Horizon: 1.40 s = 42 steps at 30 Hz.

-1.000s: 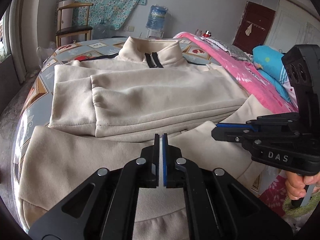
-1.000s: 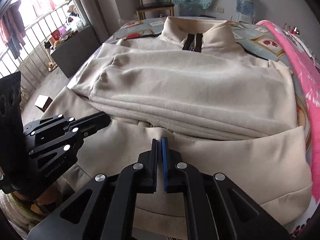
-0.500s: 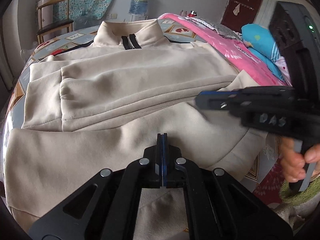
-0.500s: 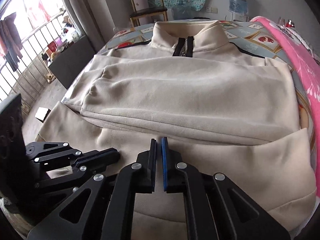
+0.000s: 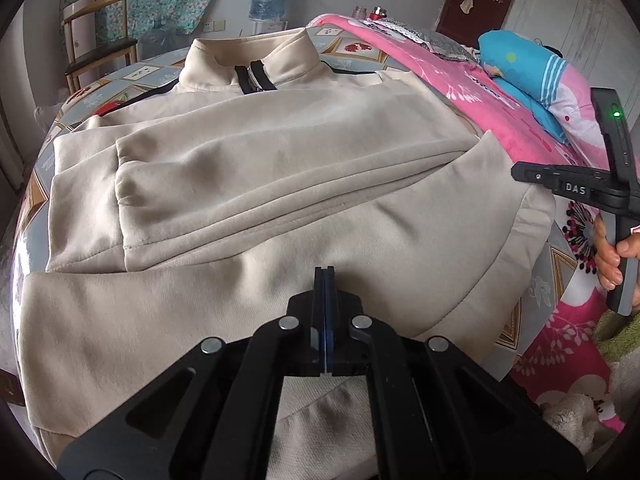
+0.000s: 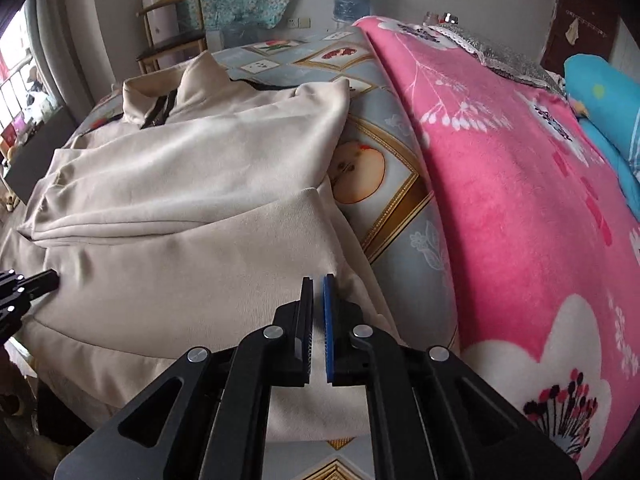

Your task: Fold large clothes

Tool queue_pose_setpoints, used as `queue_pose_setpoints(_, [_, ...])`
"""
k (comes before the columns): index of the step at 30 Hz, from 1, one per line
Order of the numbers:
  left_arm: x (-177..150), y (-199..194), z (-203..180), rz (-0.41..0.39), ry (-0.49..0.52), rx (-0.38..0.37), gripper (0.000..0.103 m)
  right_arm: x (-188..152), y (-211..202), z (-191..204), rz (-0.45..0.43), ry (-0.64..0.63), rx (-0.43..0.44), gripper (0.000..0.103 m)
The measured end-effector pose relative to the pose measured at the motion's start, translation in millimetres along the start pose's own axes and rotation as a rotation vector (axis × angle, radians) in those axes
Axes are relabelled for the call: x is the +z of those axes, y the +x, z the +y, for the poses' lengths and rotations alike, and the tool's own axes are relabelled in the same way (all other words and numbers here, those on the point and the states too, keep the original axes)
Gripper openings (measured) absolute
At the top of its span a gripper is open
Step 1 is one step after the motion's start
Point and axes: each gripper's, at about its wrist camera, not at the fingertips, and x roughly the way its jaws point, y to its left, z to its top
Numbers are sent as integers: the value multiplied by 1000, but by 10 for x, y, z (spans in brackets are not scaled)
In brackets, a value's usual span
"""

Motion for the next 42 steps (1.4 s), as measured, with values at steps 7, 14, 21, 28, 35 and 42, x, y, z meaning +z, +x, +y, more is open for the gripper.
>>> queue_pose_setpoints(7, [64,31,116,57,-63,-67,2,-364,83,449,63,-179,52,18])
queue_pose_setpoints(14, [102,40,155,104,-102,-94,2,-254,-308,661,1,-165,268,29])
queue_pose_setpoints(21, [227,89,178,217,-147,-94,2,-335,54,1213,137,-276,352,39])
queue_pose_setpoints(28, [732,-181,361,183,-148,-108,7,478,-1,954,207,-151,493,47])
queue_pose_setpoints(35, [1798,30,992,61,-283,40,44,2042,499,876,90,-78,363,57])
queue_pose_setpoints(42, [2589,903,1406,80,-353,251,49,2851,1530,1146,180,-64,158,58])
